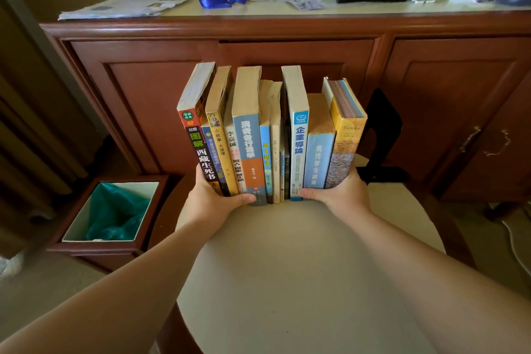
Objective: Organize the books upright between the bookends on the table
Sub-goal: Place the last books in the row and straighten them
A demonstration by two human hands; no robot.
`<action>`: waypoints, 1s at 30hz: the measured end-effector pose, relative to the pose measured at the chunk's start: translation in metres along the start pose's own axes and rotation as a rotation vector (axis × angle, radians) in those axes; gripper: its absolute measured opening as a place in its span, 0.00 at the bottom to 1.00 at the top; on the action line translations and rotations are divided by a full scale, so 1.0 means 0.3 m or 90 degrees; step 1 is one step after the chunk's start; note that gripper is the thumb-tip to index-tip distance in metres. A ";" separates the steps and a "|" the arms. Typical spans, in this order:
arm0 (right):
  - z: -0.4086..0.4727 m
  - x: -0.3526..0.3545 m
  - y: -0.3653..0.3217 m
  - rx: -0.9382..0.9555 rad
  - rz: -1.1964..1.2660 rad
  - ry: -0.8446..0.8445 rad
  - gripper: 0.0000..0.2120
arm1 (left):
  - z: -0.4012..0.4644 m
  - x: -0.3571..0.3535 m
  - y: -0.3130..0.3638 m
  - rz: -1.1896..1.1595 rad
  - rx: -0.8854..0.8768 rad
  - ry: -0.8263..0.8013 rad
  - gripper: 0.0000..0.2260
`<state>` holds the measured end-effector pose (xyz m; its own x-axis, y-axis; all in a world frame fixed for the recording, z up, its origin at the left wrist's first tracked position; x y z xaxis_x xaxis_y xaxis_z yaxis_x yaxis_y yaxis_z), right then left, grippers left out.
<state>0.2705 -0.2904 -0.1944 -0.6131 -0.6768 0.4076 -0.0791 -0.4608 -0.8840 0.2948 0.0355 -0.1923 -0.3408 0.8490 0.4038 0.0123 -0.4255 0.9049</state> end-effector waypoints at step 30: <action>-0.206 0.168 -0.060 -0.095 -0.213 0.050 0.59 | -0.174 0.101 0.062 0.484 -0.190 -0.002 0.28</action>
<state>0.1924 -0.2805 -0.1721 -0.5919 -0.4539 0.6661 -0.3957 -0.5563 -0.7307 0.2357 0.0369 -0.1703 -0.3371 0.2952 0.8940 -0.0117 -0.9508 0.3096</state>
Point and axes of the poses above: each hand's wrist, its own z-axis towards the middle knuckle, its own x-axis out of the back of the hand, y = z × x, the point moved 8 cm from there along z, towards the middle knuckle, and after that the axes turned 15 degrees about y, right-handed, at the moved point
